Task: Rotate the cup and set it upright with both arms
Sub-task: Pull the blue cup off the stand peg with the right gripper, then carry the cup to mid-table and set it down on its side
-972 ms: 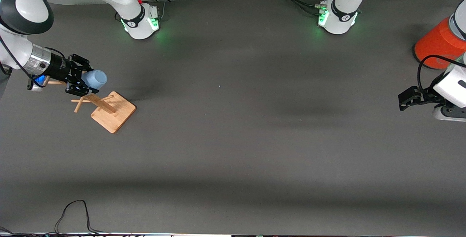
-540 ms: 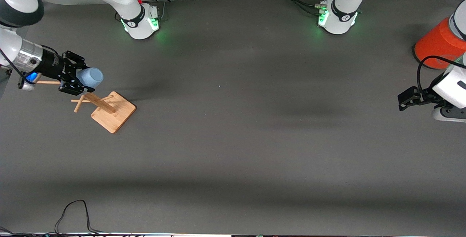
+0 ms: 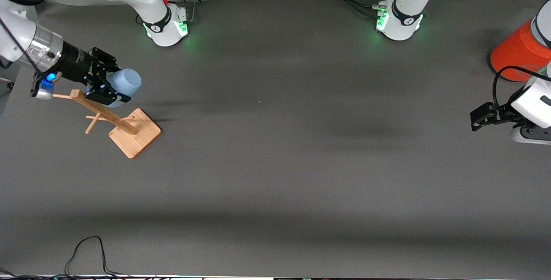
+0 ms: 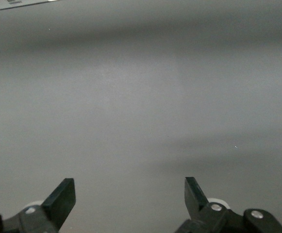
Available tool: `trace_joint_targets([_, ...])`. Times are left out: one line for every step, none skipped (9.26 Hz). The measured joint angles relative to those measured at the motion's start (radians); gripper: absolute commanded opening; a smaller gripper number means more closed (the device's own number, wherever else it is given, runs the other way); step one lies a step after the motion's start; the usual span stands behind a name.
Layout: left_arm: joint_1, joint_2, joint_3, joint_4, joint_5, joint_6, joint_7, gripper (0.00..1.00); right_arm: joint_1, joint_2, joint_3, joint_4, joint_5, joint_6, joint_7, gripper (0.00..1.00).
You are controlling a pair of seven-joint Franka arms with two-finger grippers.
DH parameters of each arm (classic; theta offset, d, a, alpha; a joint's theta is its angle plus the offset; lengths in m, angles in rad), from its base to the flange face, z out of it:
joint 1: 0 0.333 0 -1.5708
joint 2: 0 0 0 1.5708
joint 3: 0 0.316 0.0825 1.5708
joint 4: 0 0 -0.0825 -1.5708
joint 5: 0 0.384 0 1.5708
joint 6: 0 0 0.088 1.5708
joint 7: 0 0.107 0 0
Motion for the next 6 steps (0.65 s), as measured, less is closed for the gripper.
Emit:
trace_joint_targets([0.000,0.000,0.000,0.000,0.000,0.000,0.000,1.00,0.057,0.012,0.001,0.034,-0.002,0.001,0.002,0.63])
trace_joint_targets([0.000,0.000,0.000,0.000,0.000,0.000,0.000,1.00,0.128,0.052,0.003,0.087,-0.019,0.001,0.005,0.63])
trace_joint_targets([0.000,0.000,0.000,0.000,0.000,0.000,0.000,1.00,0.182,0.115,0.004,0.148,-0.035,0.003,0.014,0.63])
trace_joint_targets([0.000,0.001,0.000,0.000,0.000,0.000,0.000,1.00,0.218,0.190,0.006,0.209,-0.038,0.003,0.019,0.63])
trace_joint_targets([0.000,0.001,0.000,0.000,0.000,0.000,0.000,1.00,0.252,0.271,0.010,0.268,-0.038,0.004,0.020,0.63])
trace_joint_targets([0.000,0.001,0.000,0.000,0.000,0.000,0.000,1.00,0.285,0.355,0.016,0.320,-0.037,0.009,0.028,0.63])
